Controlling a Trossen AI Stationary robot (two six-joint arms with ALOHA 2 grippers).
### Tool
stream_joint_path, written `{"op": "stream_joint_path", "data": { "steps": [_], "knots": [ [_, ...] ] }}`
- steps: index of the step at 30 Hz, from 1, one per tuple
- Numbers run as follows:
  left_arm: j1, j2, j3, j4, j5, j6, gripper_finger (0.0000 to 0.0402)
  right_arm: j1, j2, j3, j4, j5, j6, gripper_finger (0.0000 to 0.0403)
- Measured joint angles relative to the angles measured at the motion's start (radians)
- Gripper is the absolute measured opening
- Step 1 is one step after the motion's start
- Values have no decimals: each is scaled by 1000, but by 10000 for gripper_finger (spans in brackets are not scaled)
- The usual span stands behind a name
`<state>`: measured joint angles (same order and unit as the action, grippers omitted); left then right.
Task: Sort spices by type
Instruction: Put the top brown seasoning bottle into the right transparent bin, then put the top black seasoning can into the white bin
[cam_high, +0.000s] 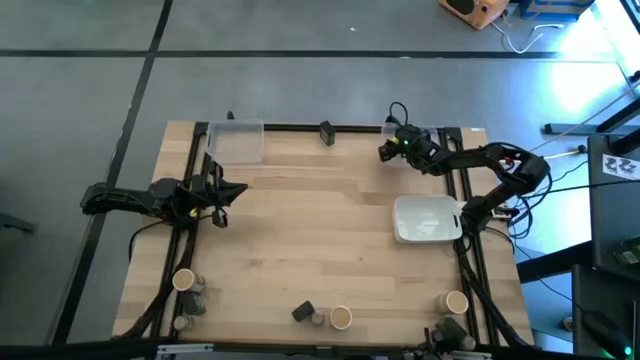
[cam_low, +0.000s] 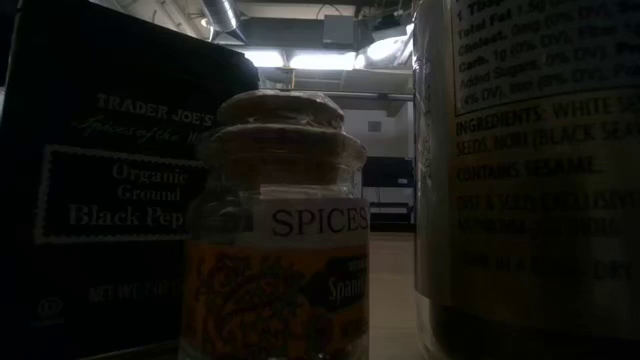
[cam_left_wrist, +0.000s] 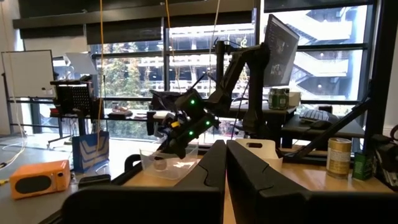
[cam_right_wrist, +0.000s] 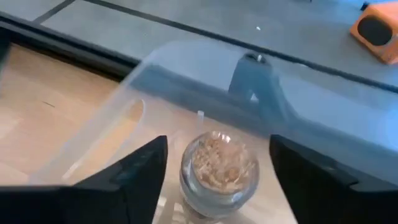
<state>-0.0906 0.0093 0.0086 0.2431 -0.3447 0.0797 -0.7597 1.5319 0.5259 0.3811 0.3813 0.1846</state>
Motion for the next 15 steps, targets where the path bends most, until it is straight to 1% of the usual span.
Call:
{"op": "stream_joint_path", "data": {
  "steps": [3, 6, 7, 9, 12, 15],
  "knots": [
    [0, 0, 0, 0, 0, -2, 1, 1, -71, 0, -23, 10, -32, 299],
    [0, 0, 0, 0, 0, -1, 1, 1, -160, 12, -86, -14, -63, 303],
    [0, 0, 0, 0, 0, 5, 1, 1, -188, 19, -109, -32, -69, 302],
    [0, 0, 0, 1, 0, 11, 1, 8, -234, 41, -136, -101, -87, 301],
    [0, 0, 0, 1, 0, 23, 1, 39, -275, 70, -150, -188, -112, 300],
    [0, 0, 0, 1, 0, -29, 1, 87, -286, 100, -146, -210, -139, 300]
  ]
}}
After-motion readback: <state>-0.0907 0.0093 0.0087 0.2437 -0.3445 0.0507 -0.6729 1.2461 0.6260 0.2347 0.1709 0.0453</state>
